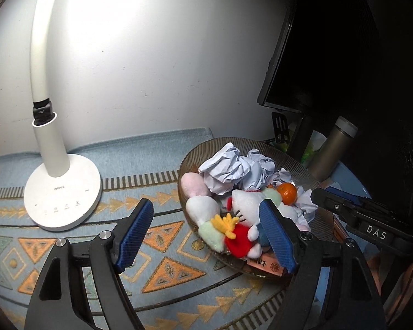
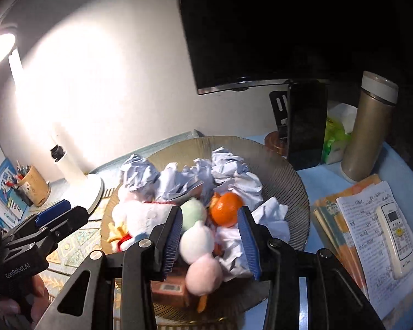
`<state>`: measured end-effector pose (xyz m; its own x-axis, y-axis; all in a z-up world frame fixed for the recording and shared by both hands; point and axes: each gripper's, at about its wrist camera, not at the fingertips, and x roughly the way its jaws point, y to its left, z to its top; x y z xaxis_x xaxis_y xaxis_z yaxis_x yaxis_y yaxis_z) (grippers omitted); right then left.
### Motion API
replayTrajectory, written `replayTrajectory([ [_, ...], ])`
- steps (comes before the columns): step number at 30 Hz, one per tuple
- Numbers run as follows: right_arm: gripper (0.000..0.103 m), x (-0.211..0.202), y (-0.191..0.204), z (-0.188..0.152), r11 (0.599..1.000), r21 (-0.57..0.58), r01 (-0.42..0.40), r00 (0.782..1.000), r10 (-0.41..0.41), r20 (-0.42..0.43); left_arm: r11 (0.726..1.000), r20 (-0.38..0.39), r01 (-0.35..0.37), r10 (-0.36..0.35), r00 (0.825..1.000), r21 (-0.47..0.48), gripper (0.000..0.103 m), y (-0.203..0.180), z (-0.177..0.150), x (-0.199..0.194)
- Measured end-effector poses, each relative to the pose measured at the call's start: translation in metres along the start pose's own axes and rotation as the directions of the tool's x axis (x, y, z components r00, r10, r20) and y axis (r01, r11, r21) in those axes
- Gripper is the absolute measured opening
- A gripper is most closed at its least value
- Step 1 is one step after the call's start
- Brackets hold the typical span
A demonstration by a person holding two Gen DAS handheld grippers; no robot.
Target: Organize objects
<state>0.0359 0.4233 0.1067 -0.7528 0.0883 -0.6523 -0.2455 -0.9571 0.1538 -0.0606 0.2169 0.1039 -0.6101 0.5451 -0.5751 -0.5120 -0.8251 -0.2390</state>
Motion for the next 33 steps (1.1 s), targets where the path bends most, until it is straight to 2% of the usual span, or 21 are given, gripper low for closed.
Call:
replayTrajectory([
  [2, 0.042, -0.012, 0.021, -0.009, 0.999, -0.032, -0.037, 0.999, 0.037, -0.001, 1.000, 0.022, -0.021, 0.021, 1.000, -0.012, 0.078, 0.014, -0.008, -0.027],
  [4, 0.052, -0.023, 0.045, -0.019, 0.995, -0.064, -0.076, 0.997, 0.076, -0.005, 0.999, 0.045, -0.040, 0.041, 0.998, -0.036, 0.079, 0.029, -0.017, -0.055],
  [5, 0.063, -0.027, 0.057, -0.024, 0.992, -0.081, -0.096, 0.995, 0.096, -0.004, 0.997, 0.055, -0.051, 0.054, 0.997, -0.051, 0.086, 0.038, -0.021, -0.069],
  [6, 0.064, -0.032, 0.070, -0.030, 0.988, -0.100, -0.115, 0.993, 0.116, 0.000, 0.996, 0.071, -0.063, 0.067, 0.995, -0.067, 0.094, 0.046, -0.026, -0.083],
  [7, 0.064, -0.035, 0.084, -0.036, 0.984, -0.126, -0.129, 0.992, 0.129, -0.003, 0.994, 0.088, -0.077, 0.085, 0.993, -0.083, 0.097, 0.055, -0.032, -0.097],
  [11, 0.064, -0.040, 0.139, -0.063, 0.964, -0.211, -0.160, 0.987, 0.156, -0.035, 0.973, 0.099, -0.195, 0.208, 0.973, -0.122, 0.097, 0.087, -0.054, -0.136],
  [13, 0.064, -0.036, 0.162, -0.080, 0.955, -0.239, -0.177, 0.984, 0.167, -0.063, 0.948, 0.067, -0.293, 0.303, 0.951, -0.126, 0.097, 0.101, -0.069, -0.145],
  [15, 0.064, -0.026, 0.179, -0.097, 0.949, -0.257, -0.183, 0.982, 0.164, -0.095, 0.918, 0.014, -0.380, 0.384, 0.923, -0.109, 0.098, 0.111, -0.085, -0.144],
  [18, 0.064, -0.004, 0.193, -0.118, 0.948, -0.260, -0.185, 0.978, 0.151, -0.144, 0.902, -0.057, -0.421, 0.418, 0.907, -0.090, 0.098, 0.122, -0.111, -0.134],
  [23, 0.064, 0.030, 0.196, -0.142, 0.953, -0.271, -0.139, 0.979, 0.090, -0.184, 0.899, -0.123, -0.407, 0.391, 0.912, -0.163, 0.098, 0.140, -0.139, -0.118],
  [26, 0.064, 0.042, 0.191, -0.148, 0.957, -0.263, -0.124, 0.977, 0.071, -0.201, 0.894, -0.134, -0.406, 0.386, 0.912, -0.189, 0.098, 0.141, -0.142, -0.109],
  [29, 0.064, 0.048, 0.189, -0.148, 0.963, -0.246, -0.110, 0.978, 0.061, -0.200, 0.898, -0.131, -0.379, 0.358, 0.925, -0.222, 0.098, 0.137, -0.138, -0.101],
  [31, 0.064, 0.050, 0.191, -0.147, 0.965, -0.249, -0.089, 0.981, 0.041, -0.191, 0.895, -0.121, -0.391, 0.373, 0.920, -0.213, 0.098, 0.131, -0.137, -0.094],
  [33, 0.064, 0.049, 0.189, -0.147, 0.966, -0.244, -0.080, 0.983, 0.036, -0.179, 0.885, -0.121, -0.427, 0.411, 0.904, -0.186, 0.098, 0.126, -0.142, -0.084],
])
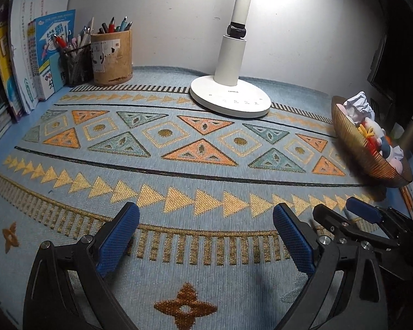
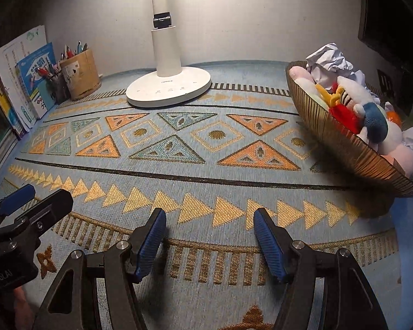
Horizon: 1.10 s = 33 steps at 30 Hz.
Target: Organize objects
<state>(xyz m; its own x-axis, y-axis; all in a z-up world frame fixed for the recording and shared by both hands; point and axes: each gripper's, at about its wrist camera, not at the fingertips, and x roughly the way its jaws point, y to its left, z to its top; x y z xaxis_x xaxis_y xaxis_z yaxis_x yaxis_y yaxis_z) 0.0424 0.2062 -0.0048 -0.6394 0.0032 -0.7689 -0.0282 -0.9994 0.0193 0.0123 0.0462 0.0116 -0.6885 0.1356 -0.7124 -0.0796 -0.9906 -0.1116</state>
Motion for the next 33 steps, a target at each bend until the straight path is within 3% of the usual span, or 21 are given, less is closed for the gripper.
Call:
replayTrajectory([
  [1, 0.064, -0.001, -0.002, -0.001, 1.000, 0.008, -0.007, 1.000, 0.007, 0.006, 1.000, -0.029, -0.021, 0.021, 0.999, 0.020, 0.097, -0.003, 0.000, 0.004],
  [4, 0.064, -0.006, -0.006, -0.002, 0.999, 0.035, -0.014, 0.999, 0.013, 0.033, 0.999, 0.002, -0.025, 0.025, 1.000, 0.044, 0.098, -0.007, -0.002, -0.001],
  [11, 0.064, -0.017, 0.008, -0.005, 0.999, -0.027, 0.043, 0.995, -0.040, 0.090, 0.999, 0.035, -0.035, 0.035, 0.999, -0.004, 0.098, 0.005, 0.000, -0.007],
  [25, 0.065, -0.015, 0.006, -0.005, 0.999, -0.022, 0.050, 0.995, -0.048, 0.082, 0.999, 0.017, -0.049, 0.049, 0.999, -0.007, 0.098, 0.005, 0.000, -0.003],
  [30, 0.079, -0.016, 0.006, -0.005, 0.999, -0.012, 0.053, 0.995, -0.051, 0.091, 0.999, 0.015, -0.048, 0.048, 0.999, -0.004, 0.098, 0.004, 0.000, -0.003],
  [33, 0.079, -0.017, 0.007, -0.005, 0.998, -0.018, 0.058, 0.994, -0.056, 0.096, 0.999, 0.015, -0.048, 0.048, 0.999, -0.009, 0.098, 0.005, 0.000, -0.003],
])
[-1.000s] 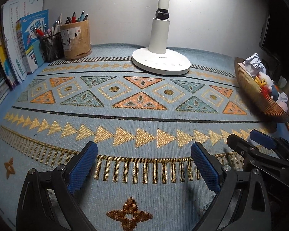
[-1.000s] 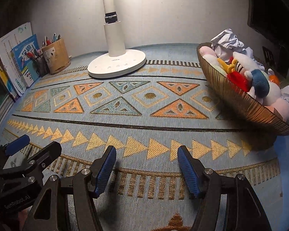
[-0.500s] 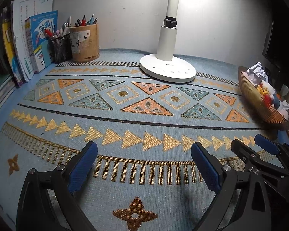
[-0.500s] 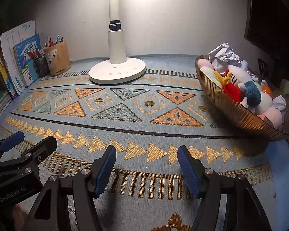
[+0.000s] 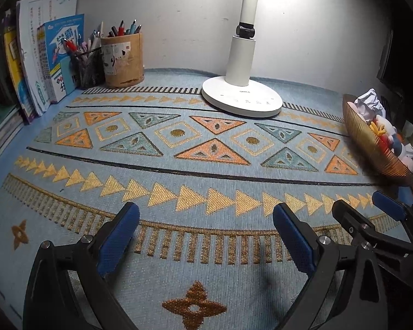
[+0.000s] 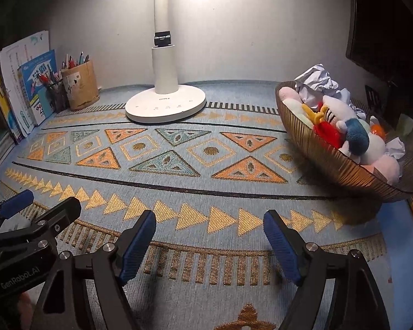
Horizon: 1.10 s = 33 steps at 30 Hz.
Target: Organize objects
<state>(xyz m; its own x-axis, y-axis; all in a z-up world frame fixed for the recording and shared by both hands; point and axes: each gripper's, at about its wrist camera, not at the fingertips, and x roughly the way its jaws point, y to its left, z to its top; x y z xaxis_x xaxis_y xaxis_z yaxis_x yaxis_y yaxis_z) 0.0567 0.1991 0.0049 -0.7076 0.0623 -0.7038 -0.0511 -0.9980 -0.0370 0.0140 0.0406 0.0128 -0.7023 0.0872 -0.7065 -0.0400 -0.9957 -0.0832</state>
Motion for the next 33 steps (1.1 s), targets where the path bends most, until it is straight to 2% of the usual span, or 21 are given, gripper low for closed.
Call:
replayTrajectory([
  [33, 0.079, 0.0020, -0.0030, 0.0012, 1.000, -0.004, -0.003, 1.000, 0.003, -0.005, 1.000, -0.017, -0.006, 0.006, 1.000, 0.002, 0.098, -0.0001, -0.0008, 0.0043],
])
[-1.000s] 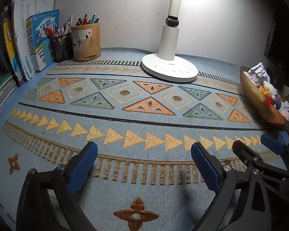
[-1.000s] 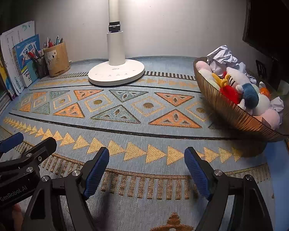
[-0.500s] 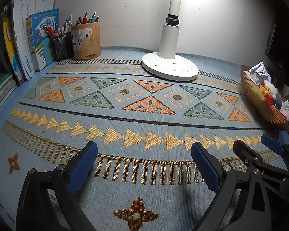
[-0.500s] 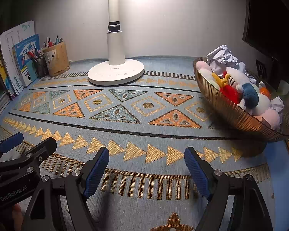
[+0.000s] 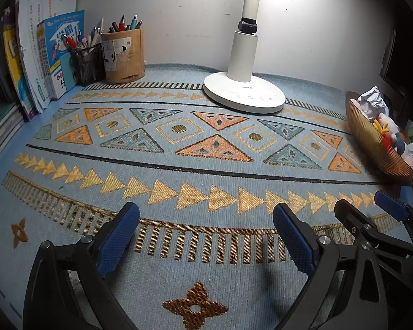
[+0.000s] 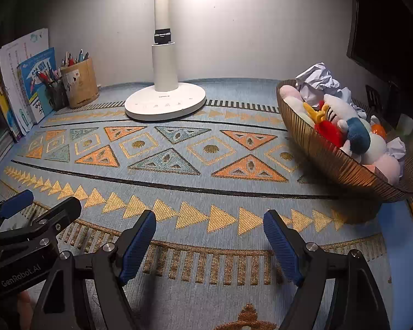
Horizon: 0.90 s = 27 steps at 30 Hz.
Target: Organize objects
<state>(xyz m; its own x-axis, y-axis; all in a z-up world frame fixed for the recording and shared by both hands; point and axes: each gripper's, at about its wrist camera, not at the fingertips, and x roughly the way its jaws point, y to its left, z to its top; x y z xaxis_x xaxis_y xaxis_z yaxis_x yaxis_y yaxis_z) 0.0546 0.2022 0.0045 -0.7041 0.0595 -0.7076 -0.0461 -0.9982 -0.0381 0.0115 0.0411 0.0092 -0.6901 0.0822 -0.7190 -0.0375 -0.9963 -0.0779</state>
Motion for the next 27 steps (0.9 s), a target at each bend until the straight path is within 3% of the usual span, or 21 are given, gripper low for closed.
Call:
replayTrajectory([
  [13, 0.079, 0.001, -0.002, -0.002, 1.000, -0.002, 0.001, 1.000, -0.001, -0.006, 1.000, -0.012, 0.000, 0.000, 1.000, 0.003, 0.098, 0.001, 0.000, 0.002],
  [19, 0.079, 0.006, -0.003, -0.001, 1.000, 0.002, -0.003, 1.000, 0.003, -0.029, 0.999, -0.055, -0.049, 0.050, 0.997, 0.018, 0.098, -0.003, 0.000, 0.011],
  [24, 0.081, 0.012, -0.006, 0.000, 1.000, 0.013, -0.016, 0.997, 0.017, -0.075, 0.994, -0.121, -0.093, 0.099, 0.988, 0.054, 0.098, -0.010, -0.002, 0.022],
  [27, 0.082, 0.023, -0.012, 0.000, 0.998, 0.045, -0.046, 0.988, 0.052, -0.146, 0.997, -0.137, -0.075, 0.078, 0.987, 0.031, 0.102, -0.006, -0.002, 0.022],
])
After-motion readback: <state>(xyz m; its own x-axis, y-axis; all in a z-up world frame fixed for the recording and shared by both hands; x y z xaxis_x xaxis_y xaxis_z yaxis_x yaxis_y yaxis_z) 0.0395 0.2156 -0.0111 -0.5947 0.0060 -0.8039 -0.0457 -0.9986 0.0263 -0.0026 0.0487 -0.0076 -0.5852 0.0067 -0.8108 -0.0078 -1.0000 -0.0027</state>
